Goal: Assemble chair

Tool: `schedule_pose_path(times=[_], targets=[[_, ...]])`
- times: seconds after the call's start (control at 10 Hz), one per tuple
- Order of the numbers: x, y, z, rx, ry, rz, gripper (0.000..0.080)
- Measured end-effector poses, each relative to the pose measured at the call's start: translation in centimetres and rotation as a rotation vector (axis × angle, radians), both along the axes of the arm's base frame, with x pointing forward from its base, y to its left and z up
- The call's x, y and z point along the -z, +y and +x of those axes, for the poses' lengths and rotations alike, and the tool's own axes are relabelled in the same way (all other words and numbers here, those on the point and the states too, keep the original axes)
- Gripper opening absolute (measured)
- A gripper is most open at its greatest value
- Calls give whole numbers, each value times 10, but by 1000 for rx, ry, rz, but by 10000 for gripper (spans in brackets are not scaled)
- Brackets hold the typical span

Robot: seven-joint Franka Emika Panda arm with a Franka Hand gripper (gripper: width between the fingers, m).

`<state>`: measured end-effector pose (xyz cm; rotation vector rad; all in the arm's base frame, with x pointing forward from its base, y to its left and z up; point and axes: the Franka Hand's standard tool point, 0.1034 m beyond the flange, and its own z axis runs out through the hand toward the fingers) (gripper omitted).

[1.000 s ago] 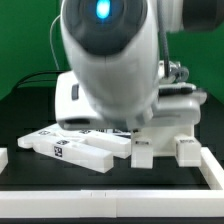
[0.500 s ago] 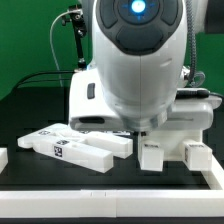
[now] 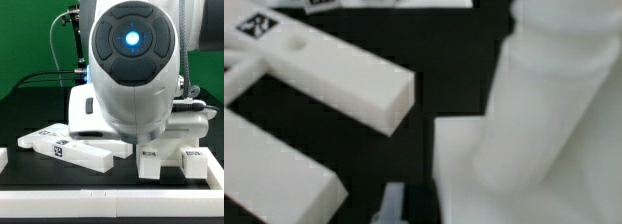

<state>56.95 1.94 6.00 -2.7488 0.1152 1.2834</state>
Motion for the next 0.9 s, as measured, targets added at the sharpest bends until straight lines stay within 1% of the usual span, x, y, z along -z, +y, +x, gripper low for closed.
schedule_pose_path(times=[0.1, 0.2, 0.3, 0.4, 0.5, 0.6, 0.7, 0.8, 0.9], targets=[[2, -3, -3, 10, 14, 3, 31], [13, -6, -3, 14, 19, 2, 31], [13, 1, -3, 7, 10, 9, 31], [15, 9, -7, 1, 23, 15, 31], [21, 11, -10, -5, 31, 16, 31], [21, 11, -10, -4, 31, 15, 31], [22, 10, -10, -2, 32, 15, 127], [22, 9, -10, -1, 33, 15, 127], [22, 9, -10, 0, 33, 15, 303]])
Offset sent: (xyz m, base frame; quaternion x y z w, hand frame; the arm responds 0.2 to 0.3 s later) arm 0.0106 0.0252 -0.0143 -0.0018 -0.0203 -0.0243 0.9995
